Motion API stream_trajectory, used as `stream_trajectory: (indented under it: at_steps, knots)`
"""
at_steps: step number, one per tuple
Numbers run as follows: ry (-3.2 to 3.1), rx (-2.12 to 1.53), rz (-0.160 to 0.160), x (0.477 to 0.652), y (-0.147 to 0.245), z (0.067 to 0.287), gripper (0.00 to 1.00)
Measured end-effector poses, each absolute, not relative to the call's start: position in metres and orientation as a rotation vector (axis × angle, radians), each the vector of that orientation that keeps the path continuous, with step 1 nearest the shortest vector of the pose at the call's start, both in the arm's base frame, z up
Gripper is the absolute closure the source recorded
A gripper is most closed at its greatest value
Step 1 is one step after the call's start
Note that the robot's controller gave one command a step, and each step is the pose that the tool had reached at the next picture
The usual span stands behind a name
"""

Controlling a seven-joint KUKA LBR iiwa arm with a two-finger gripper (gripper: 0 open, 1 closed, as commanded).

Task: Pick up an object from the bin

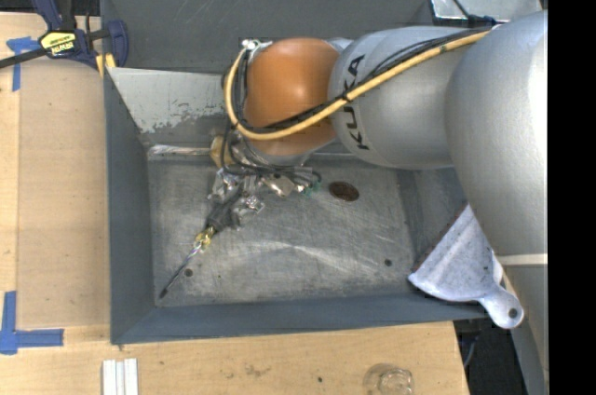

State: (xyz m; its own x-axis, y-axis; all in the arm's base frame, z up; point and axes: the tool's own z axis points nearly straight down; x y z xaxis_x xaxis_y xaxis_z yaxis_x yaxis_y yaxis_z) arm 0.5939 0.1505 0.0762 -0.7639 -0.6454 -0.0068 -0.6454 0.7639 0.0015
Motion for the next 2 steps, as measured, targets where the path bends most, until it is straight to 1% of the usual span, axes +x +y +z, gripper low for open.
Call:
stream_trajectory:
  at_steps: [1,2]
  knots:
    - [2.915,-1.154,0.008,0.601,0.149,0.075,1.0]
    - [2.936,-1.105,0.0,0.58,0.167,0.218,1.0]
